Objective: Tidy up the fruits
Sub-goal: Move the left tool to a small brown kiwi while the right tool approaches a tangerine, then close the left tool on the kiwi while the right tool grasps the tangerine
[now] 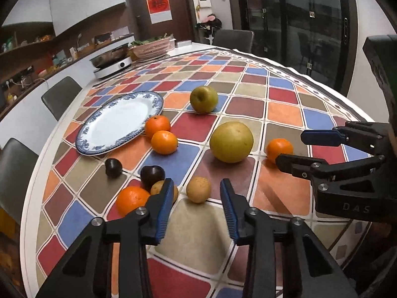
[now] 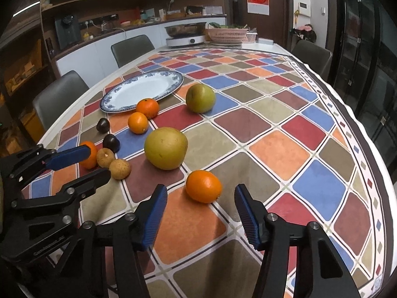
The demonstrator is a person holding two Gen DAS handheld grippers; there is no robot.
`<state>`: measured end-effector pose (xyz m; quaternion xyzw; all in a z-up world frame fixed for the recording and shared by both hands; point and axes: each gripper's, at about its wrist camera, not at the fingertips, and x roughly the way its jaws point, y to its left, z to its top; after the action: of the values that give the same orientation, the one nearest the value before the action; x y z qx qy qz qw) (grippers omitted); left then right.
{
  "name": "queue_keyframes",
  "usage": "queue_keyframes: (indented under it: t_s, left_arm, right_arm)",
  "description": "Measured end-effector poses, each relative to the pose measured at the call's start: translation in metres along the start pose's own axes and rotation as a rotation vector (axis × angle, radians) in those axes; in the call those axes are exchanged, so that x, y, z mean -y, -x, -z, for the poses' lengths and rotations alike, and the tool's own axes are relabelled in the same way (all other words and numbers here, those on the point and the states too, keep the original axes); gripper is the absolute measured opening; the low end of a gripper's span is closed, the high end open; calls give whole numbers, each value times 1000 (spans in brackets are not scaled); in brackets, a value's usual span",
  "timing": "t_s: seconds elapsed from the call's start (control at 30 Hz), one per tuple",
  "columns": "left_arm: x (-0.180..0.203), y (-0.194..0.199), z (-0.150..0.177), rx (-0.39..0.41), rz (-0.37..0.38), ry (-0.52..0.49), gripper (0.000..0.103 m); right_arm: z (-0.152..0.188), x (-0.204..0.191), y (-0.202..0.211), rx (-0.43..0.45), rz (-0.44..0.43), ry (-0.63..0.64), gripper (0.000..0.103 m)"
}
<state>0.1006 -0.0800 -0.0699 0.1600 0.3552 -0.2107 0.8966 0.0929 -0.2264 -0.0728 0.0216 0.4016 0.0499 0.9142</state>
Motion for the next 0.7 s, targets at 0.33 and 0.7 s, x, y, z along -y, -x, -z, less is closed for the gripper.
queue_keyframes:
  t_s: [0.33, 0.7]
  left_arm:
    - [-1, -25, -2, -63, 26, -6, 30]
    - [-1, -38, -3, -96, -6, -17, 27]
  right_arm:
    - [-3, 3, -13, -34, -26, 0, 48]
    - [-7, 5, -26, -68, -37, 5, 40]
